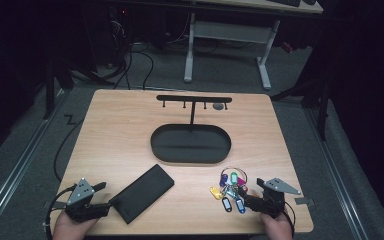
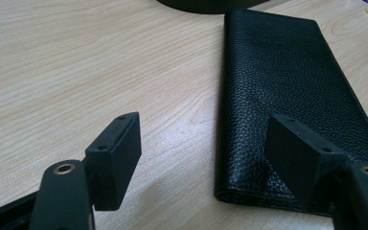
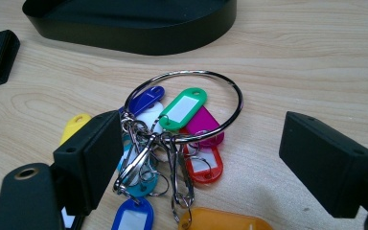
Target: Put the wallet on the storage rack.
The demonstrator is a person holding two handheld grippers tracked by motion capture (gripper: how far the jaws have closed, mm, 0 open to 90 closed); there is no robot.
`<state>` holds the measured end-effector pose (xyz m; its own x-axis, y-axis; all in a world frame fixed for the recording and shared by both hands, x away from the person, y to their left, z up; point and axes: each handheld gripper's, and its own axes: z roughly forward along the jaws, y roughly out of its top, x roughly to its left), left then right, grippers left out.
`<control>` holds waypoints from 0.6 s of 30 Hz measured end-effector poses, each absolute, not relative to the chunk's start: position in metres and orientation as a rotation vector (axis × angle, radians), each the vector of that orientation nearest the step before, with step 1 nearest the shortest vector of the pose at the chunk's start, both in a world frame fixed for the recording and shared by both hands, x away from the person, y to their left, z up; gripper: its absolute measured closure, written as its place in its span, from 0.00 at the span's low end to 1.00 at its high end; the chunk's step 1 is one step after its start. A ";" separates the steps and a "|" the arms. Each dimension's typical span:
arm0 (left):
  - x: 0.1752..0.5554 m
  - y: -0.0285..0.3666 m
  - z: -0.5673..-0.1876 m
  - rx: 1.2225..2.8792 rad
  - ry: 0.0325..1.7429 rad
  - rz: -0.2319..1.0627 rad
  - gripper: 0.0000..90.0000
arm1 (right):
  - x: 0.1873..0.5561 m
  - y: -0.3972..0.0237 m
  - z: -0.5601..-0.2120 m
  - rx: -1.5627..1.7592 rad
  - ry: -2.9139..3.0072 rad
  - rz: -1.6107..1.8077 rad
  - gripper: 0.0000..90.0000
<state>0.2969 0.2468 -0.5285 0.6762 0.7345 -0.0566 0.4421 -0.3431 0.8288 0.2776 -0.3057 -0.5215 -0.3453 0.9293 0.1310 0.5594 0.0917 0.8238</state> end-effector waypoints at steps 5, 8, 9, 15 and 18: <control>0.298 0.244 -0.529 1.998 0.902 0.416 0.32 | 0.276 -0.307 -0.521 1.465 1.944 1.157 0.17; 0.297 0.244 -0.529 2.000 0.900 0.414 0.32 | 0.275 -0.308 -0.521 1.471 1.940 1.160 0.17; 0.297 0.244 -0.529 2.002 0.898 0.414 0.32 | 0.275 -0.308 -0.521 1.471 1.940 1.160 0.17; 0.297 0.245 -0.528 1.990 0.910 0.405 0.32 | 0.276 -0.306 -0.521 1.465 1.950 1.156 0.17; 0.298 0.245 -0.529 1.993 0.915 0.387 0.32 | 0.277 -0.306 -0.522 1.467 1.950 1.157 0.17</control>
